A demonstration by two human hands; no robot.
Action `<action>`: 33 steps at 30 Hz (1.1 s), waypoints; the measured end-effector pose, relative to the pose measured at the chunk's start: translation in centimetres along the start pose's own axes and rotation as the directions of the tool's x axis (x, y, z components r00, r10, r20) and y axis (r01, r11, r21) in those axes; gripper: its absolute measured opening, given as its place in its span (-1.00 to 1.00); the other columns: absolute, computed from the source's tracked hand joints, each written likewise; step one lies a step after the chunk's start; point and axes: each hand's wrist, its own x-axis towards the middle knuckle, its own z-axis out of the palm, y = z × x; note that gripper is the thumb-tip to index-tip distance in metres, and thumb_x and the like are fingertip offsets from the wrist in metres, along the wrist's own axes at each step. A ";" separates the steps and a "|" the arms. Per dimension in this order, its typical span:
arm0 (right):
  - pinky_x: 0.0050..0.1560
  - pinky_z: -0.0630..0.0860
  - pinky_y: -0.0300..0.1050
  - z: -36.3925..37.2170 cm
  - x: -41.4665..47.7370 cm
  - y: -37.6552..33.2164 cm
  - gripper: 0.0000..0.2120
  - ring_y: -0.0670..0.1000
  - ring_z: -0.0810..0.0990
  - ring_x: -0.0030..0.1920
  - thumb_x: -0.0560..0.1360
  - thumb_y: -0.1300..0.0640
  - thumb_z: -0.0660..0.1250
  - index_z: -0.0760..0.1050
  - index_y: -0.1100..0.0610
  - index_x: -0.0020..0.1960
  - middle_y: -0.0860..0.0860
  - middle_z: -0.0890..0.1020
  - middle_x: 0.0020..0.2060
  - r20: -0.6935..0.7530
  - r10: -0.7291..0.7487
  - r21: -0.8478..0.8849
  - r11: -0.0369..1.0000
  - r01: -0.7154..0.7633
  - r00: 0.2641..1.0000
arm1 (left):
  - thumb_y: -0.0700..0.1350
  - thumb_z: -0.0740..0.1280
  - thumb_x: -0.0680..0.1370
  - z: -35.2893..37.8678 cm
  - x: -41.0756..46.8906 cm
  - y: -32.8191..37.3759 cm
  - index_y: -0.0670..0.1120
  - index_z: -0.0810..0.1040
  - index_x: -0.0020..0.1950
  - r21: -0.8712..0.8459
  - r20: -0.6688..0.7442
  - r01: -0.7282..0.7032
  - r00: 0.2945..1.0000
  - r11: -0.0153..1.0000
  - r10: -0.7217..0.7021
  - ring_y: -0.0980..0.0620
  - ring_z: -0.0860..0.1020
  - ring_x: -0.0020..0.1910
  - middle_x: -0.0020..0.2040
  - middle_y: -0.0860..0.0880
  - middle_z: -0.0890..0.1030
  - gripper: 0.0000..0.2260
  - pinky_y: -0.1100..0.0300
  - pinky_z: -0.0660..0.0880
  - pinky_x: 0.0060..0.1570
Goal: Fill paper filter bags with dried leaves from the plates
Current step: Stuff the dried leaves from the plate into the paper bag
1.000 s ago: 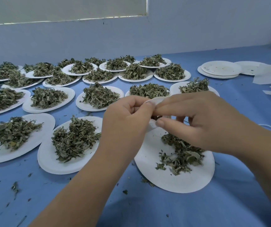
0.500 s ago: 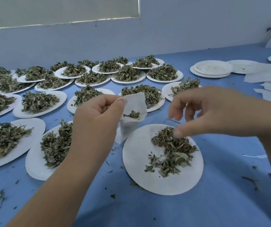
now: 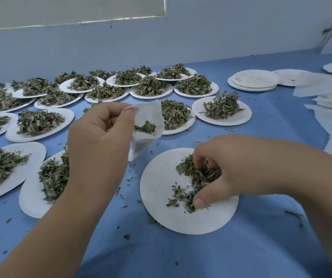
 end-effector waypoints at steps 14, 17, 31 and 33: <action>-0.30 0.43 -0.18 1.3 0.7 -1.2 -0.80 -0.17 0.48 -0.19 0.37 -0.14 0.42 0.48 -0.16 -0.05 -0.18 0.46 -0.19 -0.098 -0.068 -0.052 0.997 0.063 0.993 | -0.14 0.33 0.57 0.4 -0.5 0.2 0.10 0.60 -0.15 0.138 0.086 -0.119 0.990 0.983 0.107 0.18 0.35 -0.50 -0.41 0.01 0.51 -0.83 0.41 0.27 -0.50; -0.35 0.41 -0.25 1.1 0.7 -1.2 -0.89 -0.19 0.49 -0.25 0.40 -0.08 0.41 0.51 -0.18 -0.09 -0.20 0.47 -0.22 -0.105 -0.085 -0.043 0.996 0.081 0.991 | -0.16 0.33 0.57 0.7 -0.7 0.1 0.15 0.57 -0.17 0.175 0.127 -0.150 0.984 0.973 0.128 0.16 0.34 -0.49 -0.38 -0.02 0.50 -0.78 0.42 0.26 -0.48; -0.38 0.40 -0.42 -0.6 0.6 0.8 -0.89 -0.23 0.52 -0.42 0.36 0.04 0.48 0.59 -0.15 -0.17 -0.28 0.57 -0.41 -0.159 -0.202 0.260 0.936 0.239 0.966 | -0.20 0.32 0.55 1.6 -1.4 -0.3 0.05 0.58 -0.19 0.255 0.232 -0.192 0.964 0.948 0.133 0.14 0.36 -0.43 -0.34 0.00 0.48 -0.82 0.39 0.28 -0.42; -0.35 0.44 -0.37 -1.0 0.5 1.0 -0.88 -0.21 0.55 -0.45 0.35 0.09 0.48 0.60 -0.10 -0.17 -0.17 0.60 -0.43 -0.174 -0.230 0.367 0.887 0.280 0.958 | -0.19 0.32 0.55 1.7 -1.5 -0.4 0.06 0.57 -0.19 0.262 0.236 -0.191 0.963 0.946 0.129 0.14 0.36 -0.42 -0.33 0.00 0.49 -0.82 0.40 0.29 -0.40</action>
